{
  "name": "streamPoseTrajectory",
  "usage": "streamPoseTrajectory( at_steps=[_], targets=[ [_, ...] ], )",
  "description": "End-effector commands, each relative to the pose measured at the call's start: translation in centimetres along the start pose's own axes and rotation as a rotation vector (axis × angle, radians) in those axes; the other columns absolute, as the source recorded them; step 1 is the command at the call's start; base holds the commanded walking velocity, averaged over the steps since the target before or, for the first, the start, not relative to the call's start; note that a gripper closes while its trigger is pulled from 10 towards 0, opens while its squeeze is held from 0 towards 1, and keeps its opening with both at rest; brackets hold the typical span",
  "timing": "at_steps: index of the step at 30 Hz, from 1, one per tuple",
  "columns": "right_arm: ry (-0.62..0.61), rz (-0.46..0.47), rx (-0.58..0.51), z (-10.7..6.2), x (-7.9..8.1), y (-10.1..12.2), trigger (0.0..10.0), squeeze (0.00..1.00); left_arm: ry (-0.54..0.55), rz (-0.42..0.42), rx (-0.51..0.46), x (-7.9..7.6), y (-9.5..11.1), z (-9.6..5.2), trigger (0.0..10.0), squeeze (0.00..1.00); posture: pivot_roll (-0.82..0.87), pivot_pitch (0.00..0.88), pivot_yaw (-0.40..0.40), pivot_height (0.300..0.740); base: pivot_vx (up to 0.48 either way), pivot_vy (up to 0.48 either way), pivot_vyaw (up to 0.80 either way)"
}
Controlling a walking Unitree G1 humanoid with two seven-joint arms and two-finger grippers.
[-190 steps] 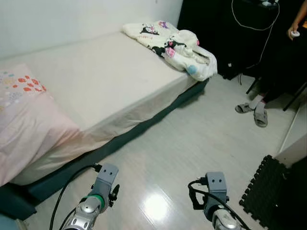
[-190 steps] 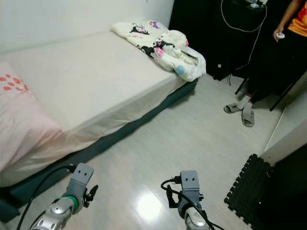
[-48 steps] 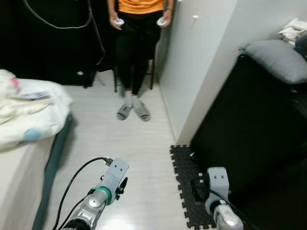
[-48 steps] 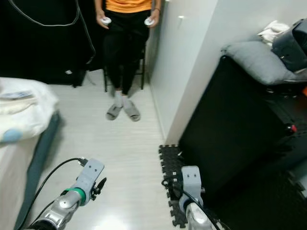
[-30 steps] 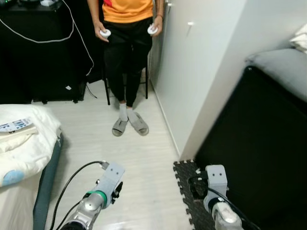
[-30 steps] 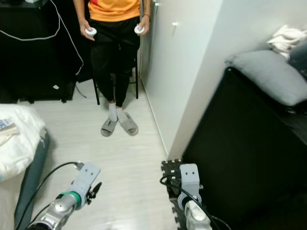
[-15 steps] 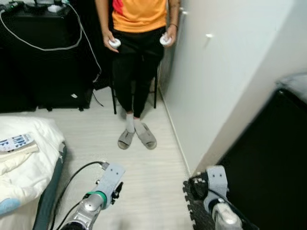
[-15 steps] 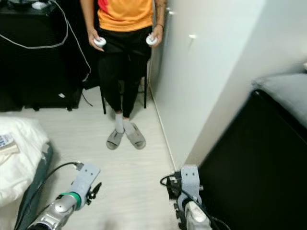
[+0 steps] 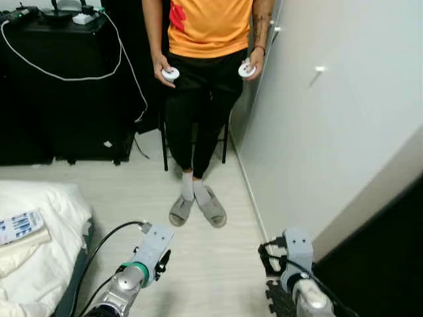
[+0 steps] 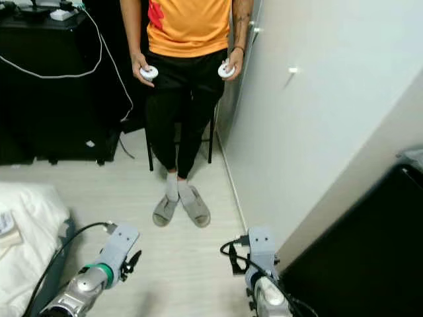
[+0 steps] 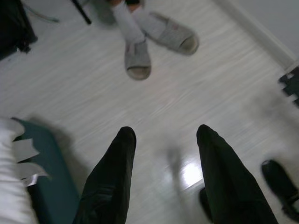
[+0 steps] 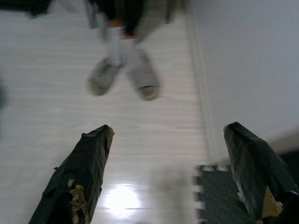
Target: Clean up the room
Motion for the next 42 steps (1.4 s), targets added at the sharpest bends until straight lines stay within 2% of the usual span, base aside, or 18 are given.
streamPoseTrajectory(
  at_steps=[1,15,20,29,33,34,35,37,42],
  targets=[
    [-0.011,-0.002,0.034,-0.4,-0.6,-1.0,10.0,0.0,-0.018,0.002,0.01,-0.6,-0.2,0.0,10.0,0.0,0.02,0.021,0.022,0.734,0.428,0.0,0.0],
    [-0.004,-0.015,0.035,-0.3,-0.4,-0.8,10.0,0.0,-0.019,0.005,0.007,-0.6,0.0,0.0,10.0,0.0,0.02,0.013,0.023,0.734,0.411,0.0,0.0],
    [-0.007,-0.013,0.041,-0.3,-0.5,-0.9,10.0,0.0,-0.034,0.03,0.036,-0.8,-0.6,0.0,10.0,0.0,0.02,0.01,0.02,0.734,0.0,0.0,0.0],
    [-0.011,-0.021,0.06,-0.3,-0.8,-1.1,10.0,0.0,-0.125,0.04,0.073,-2.1,-2.2,-0.6,10.0,0.0,0.01,0.016,0.021,0.734,0.0,0.0,0.17],
    [-0.042,-0.056,0.091,-0.5,-1.8,-1.5,10.0,0.0,-0.135,0.032,0.075,-2.2,-2.4,-0.7,10.0,0.0,0.01,0.02,0.019,0.734,0.0,0.0,0.78],
    [-0.063,-0.044,0.093,-0.6,-2.5,-1.5,10.0,0.0,-0.131,0.029,0.076,-2.1,-2.3,-0.7,10.0,0.0,0.01,0.024,0.017,0.734,0.0,0.0,0.77],
    [-0.063,-0.044,0.093,-0.6,-2.5,-1.5,10.0,0.0,-0.131,0.029,0.076,-2.1,-2.3,-0.7,10.0,0.0,0.01,0.024,0.017,0.734,0.0,0.0,0.77],
    [-0.101,0.007,0.087,-0.9,-3.6,-1.5,10.0,0.0,-0.12,0.028,0.074,-1.9,-2.2,-0.6,10.0,0.0,0.01,0.024,0.017,0.734,0.0,0.0,0.77],
    [-0.11,0.032,0.065,-1.2,-4.0,-1.4,10.0,0.0,-0.112,0.033,0.073,-1.8,-2.1,-0.5,10.0,0.0,0.0,0.03,0.019,0.734,0.0,0.0,0.77]
  ],
)
Point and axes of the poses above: a point about 5 cm out from each wrist's last joint towards the gripper, its own z axis pointing out of the wrist towards the gripper, its own y axis along the axis of the wrist's last joint, x = y × z, the point moved 6 cm from there along z, pointing out of the wrist towards the gripper, and after that the axes turned 10 degrees about z, right-handed, at the moved point
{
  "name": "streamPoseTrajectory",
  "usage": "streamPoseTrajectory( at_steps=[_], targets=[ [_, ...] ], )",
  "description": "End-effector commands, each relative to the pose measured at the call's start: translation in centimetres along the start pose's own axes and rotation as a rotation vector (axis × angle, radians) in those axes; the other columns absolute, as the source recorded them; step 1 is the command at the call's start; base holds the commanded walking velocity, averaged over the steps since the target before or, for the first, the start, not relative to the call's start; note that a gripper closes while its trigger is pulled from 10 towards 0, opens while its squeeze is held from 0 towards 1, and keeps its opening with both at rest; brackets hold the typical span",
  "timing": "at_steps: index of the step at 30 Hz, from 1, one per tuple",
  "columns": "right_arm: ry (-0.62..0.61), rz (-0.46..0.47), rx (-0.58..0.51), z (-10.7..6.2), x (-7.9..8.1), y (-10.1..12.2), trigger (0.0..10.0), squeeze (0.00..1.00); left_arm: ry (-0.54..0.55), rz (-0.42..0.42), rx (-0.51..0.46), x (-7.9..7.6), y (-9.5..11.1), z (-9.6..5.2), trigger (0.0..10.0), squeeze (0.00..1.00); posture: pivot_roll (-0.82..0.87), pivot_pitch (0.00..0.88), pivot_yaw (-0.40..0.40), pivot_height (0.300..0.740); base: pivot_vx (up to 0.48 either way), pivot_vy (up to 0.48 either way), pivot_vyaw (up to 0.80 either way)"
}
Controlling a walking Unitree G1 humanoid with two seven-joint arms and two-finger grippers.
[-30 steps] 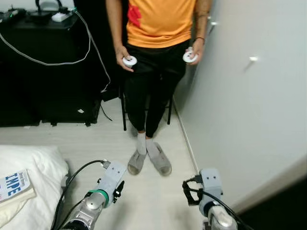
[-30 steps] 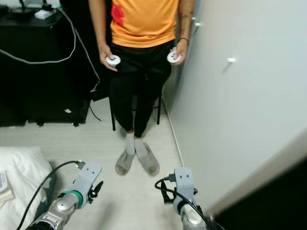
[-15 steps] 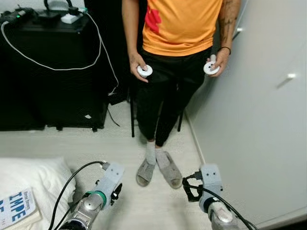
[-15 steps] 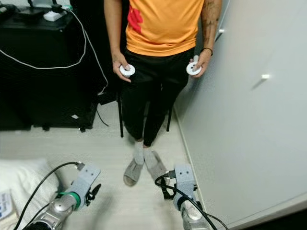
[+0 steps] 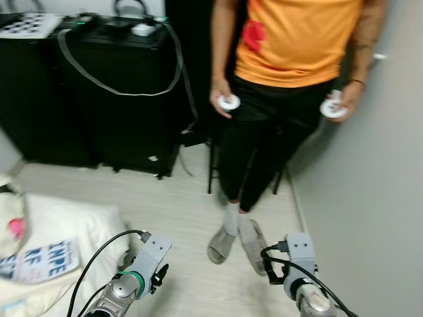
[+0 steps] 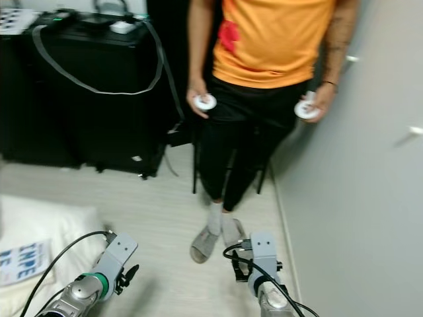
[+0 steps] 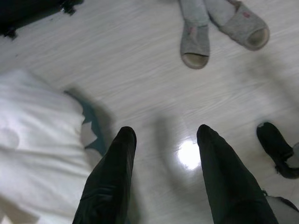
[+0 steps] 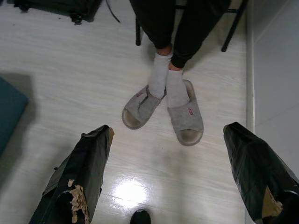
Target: Clean up the room
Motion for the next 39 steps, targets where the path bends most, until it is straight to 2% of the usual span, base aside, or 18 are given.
streamPoseTrajectory(
  at_steps=[1,6,10,12,15,27,30,35,39],
  targets=[
    [-0.015,0.018,0.016,-0.4,-0.4,-0.8,10.0,0.0,-0.01,-0.001,0.022,-0.4,-0.5,-0.1,10.0,0.0,0.0,0.03,0.019,0.734,0.0,0.0,0.77],
    [-0.015,0.023,-0.009,-0.4,-0.3,-0.4,10.0,0.0,-0.008,0.002,0.019,-0.4,-0.4,0.0,10.0,0.0,0.0,0.035,0.02,0.734,0.0,0.0,0.77],
    [-0.013,0.066,-0.041,-0.3,-0.3,0.2,10.0,0.0,-0.006,0.004,0.016,-0.3,-0.3,0.0,10.0,0.0,0.0,0.041,0.019,0.734,0.0,0.0,0.38],
    [-0.01,-0.011,-0.041,-0.3,-0.3,0.4,10.0,0.0,-0.003,0.005,0.015,-0.3,-0.3,0.0,10.0,0.0,0.0,0.041,0.019,0.734,0.0,0.0,0.6],
    [-0.008,-0.037,-0.036,-0.3,-0.2,0.4,10.0,0.0,0.001,0.003,0.014,-0.2,-0.3,0.0,10.0,0.0,0.0,0.041,0.019,0.734,0.0,0.0,0.77],
    [-0.002,-0.025,-0.033,-0.3,-0.2,0.2,10.0,0.0,0.0,0.006,0.003,-0.3,0.1,0.1,10.0,0.0,0.0,0.04,0.017,0.734,0.0,0.0,0.76],
    [0.008,0.004,-0.038,-0.3,0.0,0.2,10.0,0.0,-0.001,0.005,0.001,-0.3,0.2,0.1,10.0,0.0,0.0,0.04,0.017,0.734,0.0,0.0,0.48],
    [-0.002,-0.003,-0.037,-0.3,-0.1,0.3,10.0,0.0,0.008,-0.004,-0.004,-0.1,0.5,0.2,10.0,0.0,0.0,0.04,0.017,0.734,0.0,0.0,0.0],
    [-0.007,0.009,-0.032,-0.2,-0.2,0.2,10.0,0.0,0.011,-0.009,-0.004,0.0,0.5,0.2,10.0,0.0,0.0,0.04,0.017,0.734,0.0,0.0,-0.8]
  ],
)
Point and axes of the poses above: a point about 5 cm out from each wrist's last joint towards the gripper, its own z axis pointing out of the wrist towards the gripper, its own y axis along the axis of the wrist's last joint, x = y × z, the point moved 6 cm from there along z, pointing out of the wrist towards the gripper, and after that the axes turned 10 degrees about z, right-handed, at the moved point
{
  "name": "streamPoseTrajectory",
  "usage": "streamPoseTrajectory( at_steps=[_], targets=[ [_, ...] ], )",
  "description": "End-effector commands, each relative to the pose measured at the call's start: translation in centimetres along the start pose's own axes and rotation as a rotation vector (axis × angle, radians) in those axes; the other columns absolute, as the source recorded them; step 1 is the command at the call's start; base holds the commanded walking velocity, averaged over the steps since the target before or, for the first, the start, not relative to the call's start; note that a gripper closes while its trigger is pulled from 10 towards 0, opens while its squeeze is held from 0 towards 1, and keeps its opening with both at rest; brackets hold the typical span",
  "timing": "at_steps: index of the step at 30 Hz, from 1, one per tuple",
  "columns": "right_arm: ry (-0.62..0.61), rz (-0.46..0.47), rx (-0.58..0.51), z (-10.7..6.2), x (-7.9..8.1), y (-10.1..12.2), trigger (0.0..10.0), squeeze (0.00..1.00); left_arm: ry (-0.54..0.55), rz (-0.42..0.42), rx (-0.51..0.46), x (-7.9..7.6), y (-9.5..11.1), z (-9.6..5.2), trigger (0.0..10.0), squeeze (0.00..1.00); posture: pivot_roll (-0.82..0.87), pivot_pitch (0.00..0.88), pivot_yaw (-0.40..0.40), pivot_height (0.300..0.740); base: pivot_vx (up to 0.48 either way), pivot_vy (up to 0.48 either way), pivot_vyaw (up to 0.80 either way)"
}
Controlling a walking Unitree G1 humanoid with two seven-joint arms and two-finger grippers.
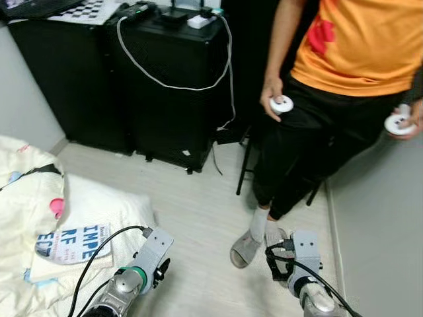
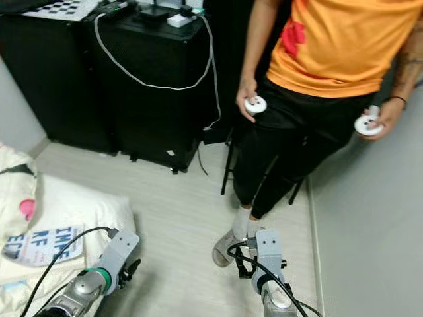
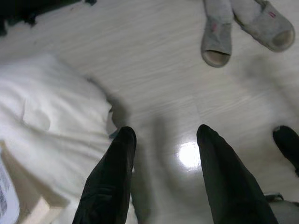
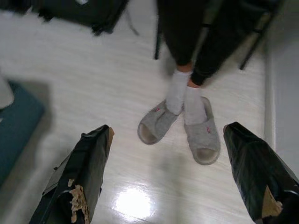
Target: Clean up the room
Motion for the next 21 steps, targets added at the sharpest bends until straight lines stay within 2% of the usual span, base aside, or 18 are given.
streamPoseTrajectory(
  at_steps=[1,15,21],
  targets=[
    [-0.027,0.017,0.031,-0.48,-0.65,-1.03,10.0,0.0,-0.011,-0.009,0.012,-0.46,-0.3,-0.03,10.0,0.0,0.0,0.04,0.017,0.734,0.0,0.0,-0.8],
    [-0.02,0.012,0.033,-0.44,-0.65,-0.98,10.0,0.0,-0.012,-0.02,0.016,-0.59,-0.3,0.01,10.0,0.0,0.0,0.04,0.013,0.734,0.0,0.0,-0.8],
    [-0.005,-0.005,0.027,-0.33,-0.4,-0.75,10.0,0.0,-0.016,-0.036,0.009,-0.69,-0.12,0.04,10.0,0.0,0.0,0.038,0.011,0.734,0.0,0.0,0.0]
  ],
)
Point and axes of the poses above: a point about 5 cm out from each wrist's last joint towards the gripper, its own z axis pointing out of the wrist towards the gripper, its own y axis along the axis of the wrist's last joint, x = y × z, the point moved 6 cm from there along z, pointing out of the wrist towards the gripper, and after that the axes turned 10 degrees about z, right-handed, at the moved point
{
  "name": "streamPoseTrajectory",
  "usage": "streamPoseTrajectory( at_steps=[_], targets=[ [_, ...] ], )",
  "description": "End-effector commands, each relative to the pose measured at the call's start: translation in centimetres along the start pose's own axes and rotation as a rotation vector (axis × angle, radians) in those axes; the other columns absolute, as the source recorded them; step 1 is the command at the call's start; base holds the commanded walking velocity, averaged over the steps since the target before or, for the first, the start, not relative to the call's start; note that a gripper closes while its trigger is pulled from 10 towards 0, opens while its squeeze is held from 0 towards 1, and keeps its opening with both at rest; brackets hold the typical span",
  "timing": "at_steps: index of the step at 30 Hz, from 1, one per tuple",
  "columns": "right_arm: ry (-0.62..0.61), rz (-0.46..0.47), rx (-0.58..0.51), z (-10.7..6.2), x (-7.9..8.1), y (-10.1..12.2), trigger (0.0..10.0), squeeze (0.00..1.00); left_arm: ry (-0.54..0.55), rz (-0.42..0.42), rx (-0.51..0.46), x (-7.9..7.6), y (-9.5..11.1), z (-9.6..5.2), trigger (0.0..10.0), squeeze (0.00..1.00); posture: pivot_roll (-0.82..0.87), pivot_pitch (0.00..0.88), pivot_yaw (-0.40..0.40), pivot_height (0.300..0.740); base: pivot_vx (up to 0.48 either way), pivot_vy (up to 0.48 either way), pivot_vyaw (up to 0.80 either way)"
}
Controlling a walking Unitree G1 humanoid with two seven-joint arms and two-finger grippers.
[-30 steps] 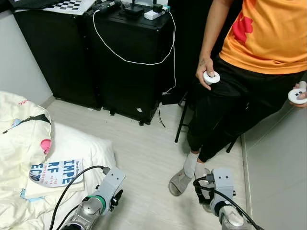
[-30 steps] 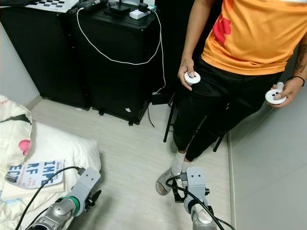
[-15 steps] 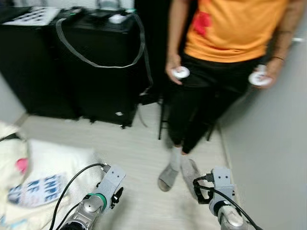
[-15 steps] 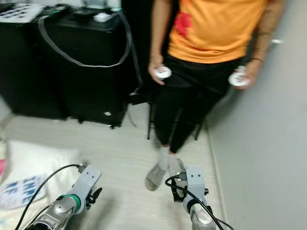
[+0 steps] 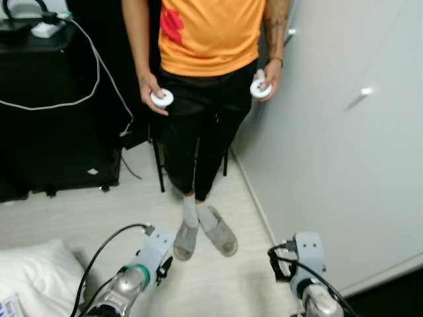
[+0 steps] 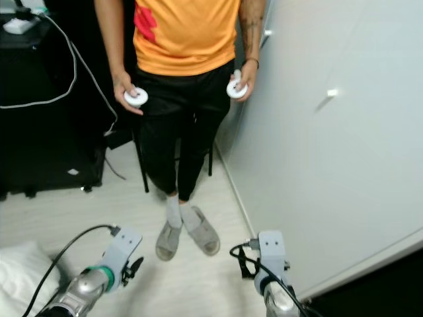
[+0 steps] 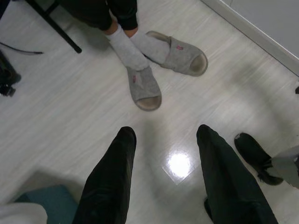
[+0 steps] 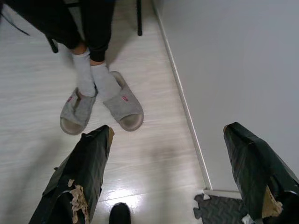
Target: Clean up the room
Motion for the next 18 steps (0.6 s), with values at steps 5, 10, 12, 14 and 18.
streamPoseTrajectory(
  at_steps=[5,10,12,14,18],
  targets=[
    [0.009,0.0,0.024,-0.21,0.3,-0.74,10.0,0.0,-0.019,-0.012,0.041,-0.69,-1.36,-0.32,10.0,0.0,0.0,0.032,0.01,0.734,0.0,0.0,0.0],
    [0.01,0.0,0.026,-0.22,0.3,-0.77,10.0,0.0,-0.015,-0.006,0.046,-0.66,-1.44,-0.33,10.0,0.0,0.0,0.032,0.01,0.734,0.0,0.0,0.0],
    [0.01,-0.001,0.026,-0.21,0.31,-0.77,10.0,0.0,-0.013,-0.005,0.047,-0.64,-1.46,-0.33,10.0,0.0,0.0,0.032,0.01,0.734,0.0,0.0,0.0],
    [0.01,-0.002,0.027,-0.2,0.31,-0.78,10.0,0.0,-0.01,-0.005,0.047,-0.58,-1.45,-0.32,10.0,0.0,0.0,0.032,0.01,0.734,0.0,0.0,0.0],
    [0.011,-0.004,0.029,-0.21,0.3,-0.81,10.0,0.0,-0.006,-0.003,0.045,-0.52,-1.39,-0.31,10.0,0.0,0.0,0.032,0.008,0.734,0.0,0.0,0.0]
  ],
)
Point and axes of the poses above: a point about 5 cm out from each wrist's last joint towards the gripper, its own z axis pointing out of the wrist towards the gripper, its own y axis along the axis of the wrist's last joint, x = y × z, the point moved 6 cm from there along z, pointing out of the wrist towards the gripper, and after that the axes turned 10 degrees about z, right-handed, at the moved point
